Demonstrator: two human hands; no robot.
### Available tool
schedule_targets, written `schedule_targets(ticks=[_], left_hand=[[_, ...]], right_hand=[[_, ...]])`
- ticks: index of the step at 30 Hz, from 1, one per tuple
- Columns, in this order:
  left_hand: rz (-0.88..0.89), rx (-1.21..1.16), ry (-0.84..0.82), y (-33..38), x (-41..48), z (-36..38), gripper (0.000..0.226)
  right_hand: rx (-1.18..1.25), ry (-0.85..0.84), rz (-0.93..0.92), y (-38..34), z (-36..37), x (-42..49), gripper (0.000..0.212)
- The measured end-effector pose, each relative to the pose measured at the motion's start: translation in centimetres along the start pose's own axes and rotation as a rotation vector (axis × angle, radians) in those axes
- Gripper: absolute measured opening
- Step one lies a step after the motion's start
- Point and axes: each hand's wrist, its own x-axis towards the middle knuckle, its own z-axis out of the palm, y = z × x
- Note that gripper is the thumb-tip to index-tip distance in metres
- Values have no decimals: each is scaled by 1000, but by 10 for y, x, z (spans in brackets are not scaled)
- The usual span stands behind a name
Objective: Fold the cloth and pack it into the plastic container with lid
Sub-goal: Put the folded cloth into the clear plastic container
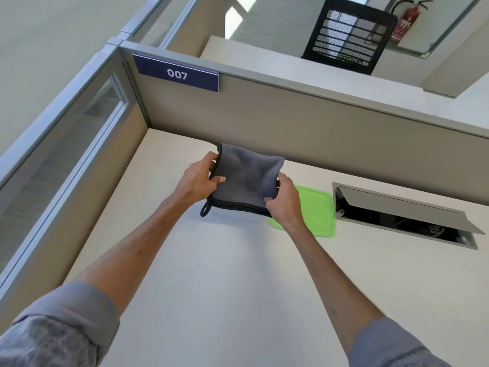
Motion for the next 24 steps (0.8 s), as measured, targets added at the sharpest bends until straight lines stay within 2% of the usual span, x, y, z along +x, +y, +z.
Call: schedule_targets(ticks=[3, 7, 11, 14, 17, 20, 24], left_hand=[[6, -19, 45, 2, 0, -2, 43], [-16, -80, 62, 5, 4, -7, 40], [-68, -157, 64, 9, 9, -11, 46], [-98, -123, 21, 4, 9, -10, 45], [-51, 85, 17, -1, 5, -4, 40], [-34, 366, 2, -3, 3, 1, 46], [-41, 504, -30, -8, -2, 5, 52]], right_hand=[[238, 7, 153, -5, -1, 2, 62], [388, -11, 234, -6, -6, 13, 59], [390, -20, 241, -10, -11, 21, 47], [362, -66, 255, -11, -12, 23, 22], [151, -68, 210, -7, -6, 15, 7], [-204, 10, 113, 3, 0, 10, 12], [-500, 9, -30, 5, 5, -3, 24]])
